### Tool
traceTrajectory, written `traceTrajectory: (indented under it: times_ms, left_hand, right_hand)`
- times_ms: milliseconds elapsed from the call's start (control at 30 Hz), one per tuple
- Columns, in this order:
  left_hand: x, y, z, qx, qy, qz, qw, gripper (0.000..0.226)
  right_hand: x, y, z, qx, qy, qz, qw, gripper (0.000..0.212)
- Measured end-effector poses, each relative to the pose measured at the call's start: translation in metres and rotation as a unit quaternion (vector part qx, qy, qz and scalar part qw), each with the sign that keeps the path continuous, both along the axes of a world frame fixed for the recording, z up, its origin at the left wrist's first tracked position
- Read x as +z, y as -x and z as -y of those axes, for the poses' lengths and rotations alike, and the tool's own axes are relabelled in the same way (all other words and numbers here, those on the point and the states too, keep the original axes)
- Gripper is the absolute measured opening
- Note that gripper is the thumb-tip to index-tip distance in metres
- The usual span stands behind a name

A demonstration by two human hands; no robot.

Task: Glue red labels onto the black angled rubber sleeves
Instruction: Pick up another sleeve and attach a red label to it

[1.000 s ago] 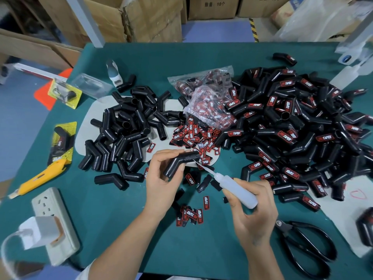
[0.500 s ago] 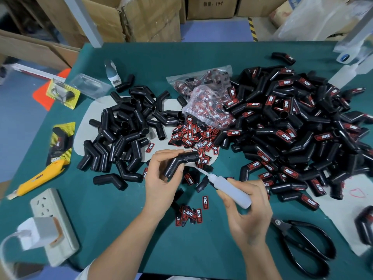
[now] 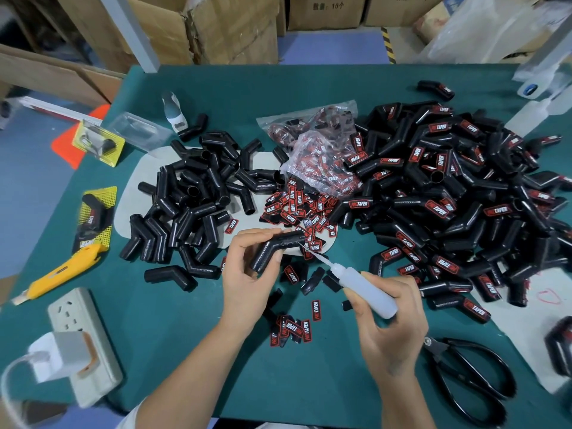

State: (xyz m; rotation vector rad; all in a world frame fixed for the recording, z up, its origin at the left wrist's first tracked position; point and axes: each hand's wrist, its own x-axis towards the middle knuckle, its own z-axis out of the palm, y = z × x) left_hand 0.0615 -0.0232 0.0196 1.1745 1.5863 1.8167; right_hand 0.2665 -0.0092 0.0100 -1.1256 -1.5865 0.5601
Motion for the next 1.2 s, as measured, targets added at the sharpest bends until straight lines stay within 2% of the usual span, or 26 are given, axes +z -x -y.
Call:
traceTrajectory:
  times_ms: [533, 867, 1200]
  left_hand:
    - [0.0000, 0.0003, -0.0015, -0.008, -0.014, -0.009, 1.000, 0.057]
    - [0.0022, -0.0014, 0.0001, -0.017, -0.016, 0.006, 1.000, 0.041]
    - [-0.0067, 0.0009, -0.0017, -0.039, -0.032, 0.012, 0.999, 0.052]
  right_hand:
    - [0.0010, 0.0006, 0.0002, 0.009, -0.006, 0.001, 1.000, 0.024]
    - [0.0027, 0.0013, -0.0006, 0.000, -0.016, -0.001, 1.000, 0.026]
    - [0.0013, 0.0010, -0.0003, -0.007, -0.006, -0.002, 1.000, 0.024]
